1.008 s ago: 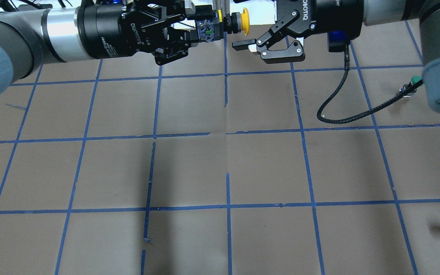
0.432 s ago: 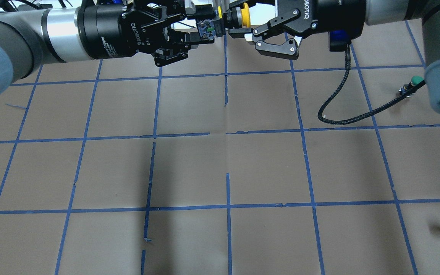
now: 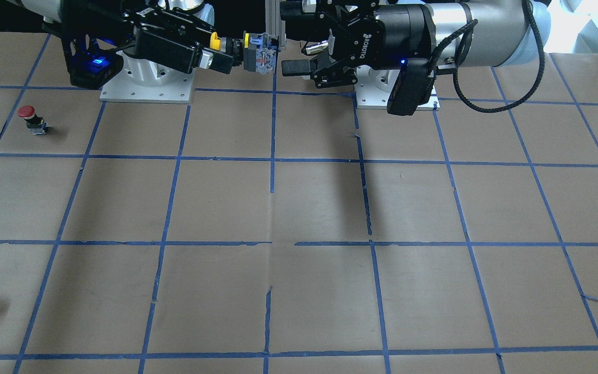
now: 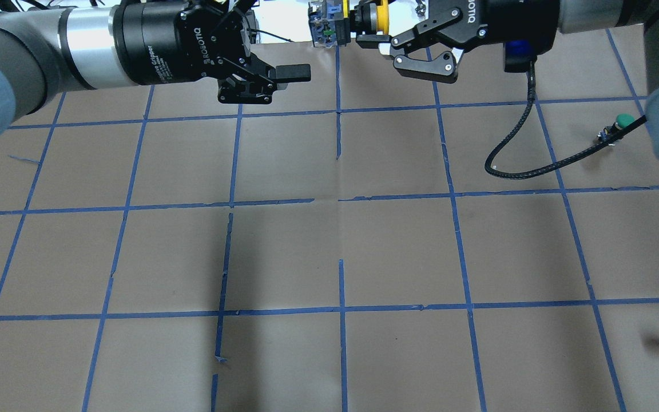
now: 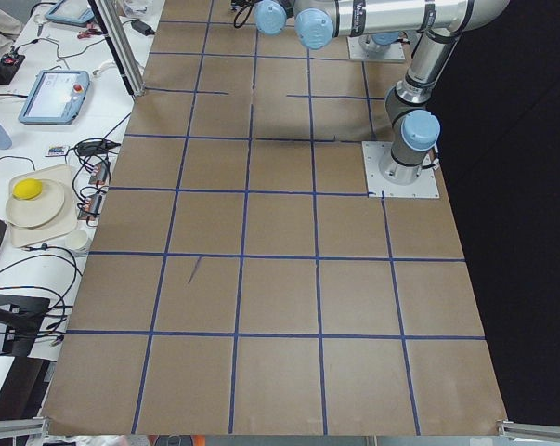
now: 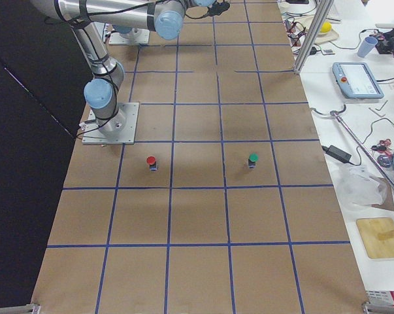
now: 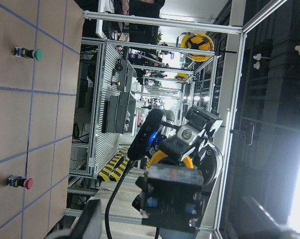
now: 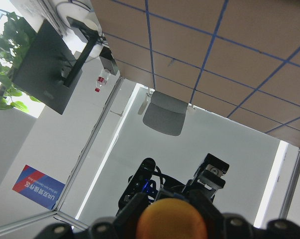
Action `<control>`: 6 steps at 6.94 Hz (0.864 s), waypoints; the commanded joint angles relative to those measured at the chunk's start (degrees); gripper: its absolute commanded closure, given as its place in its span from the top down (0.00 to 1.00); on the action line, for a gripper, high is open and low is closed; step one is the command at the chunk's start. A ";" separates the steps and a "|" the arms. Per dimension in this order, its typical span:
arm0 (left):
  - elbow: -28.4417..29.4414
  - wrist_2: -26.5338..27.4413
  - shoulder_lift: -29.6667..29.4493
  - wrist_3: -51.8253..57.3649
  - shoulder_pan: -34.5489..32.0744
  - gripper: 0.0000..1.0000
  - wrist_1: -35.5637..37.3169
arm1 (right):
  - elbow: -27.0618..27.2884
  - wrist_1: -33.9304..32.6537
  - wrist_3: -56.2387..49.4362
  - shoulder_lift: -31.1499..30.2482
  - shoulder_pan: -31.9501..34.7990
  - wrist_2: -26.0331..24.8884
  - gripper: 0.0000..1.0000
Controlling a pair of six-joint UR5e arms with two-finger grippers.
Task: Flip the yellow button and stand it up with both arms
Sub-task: 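Open the left gripper and withdraw it while the right gripper carries the button away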
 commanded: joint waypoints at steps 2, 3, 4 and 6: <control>0.36 12.42 -0.45 -4.11 0.16 1.00 10.29 | 0.96 0.94 -16.30 -0.14 -5.94 -10.33 0.16; 0.18 25.66 -1.15 -13.81 0.07 1.00 22.28 | 3.05 0.95 -21.42 -0.14 -6.12 -13.95 0.16; 0.18 35.89 -1.51 -17.47 -0.62 1.00 27.36 | 4.64 0.95 -29.48 -0.14 -6.12 -20.52 0.15; 0.27 47.98 -1.51 -17.42 -1.94 1.00 28.90 | 5.10 4.96 -49.30 0.12 -6.82 -35.63 0.13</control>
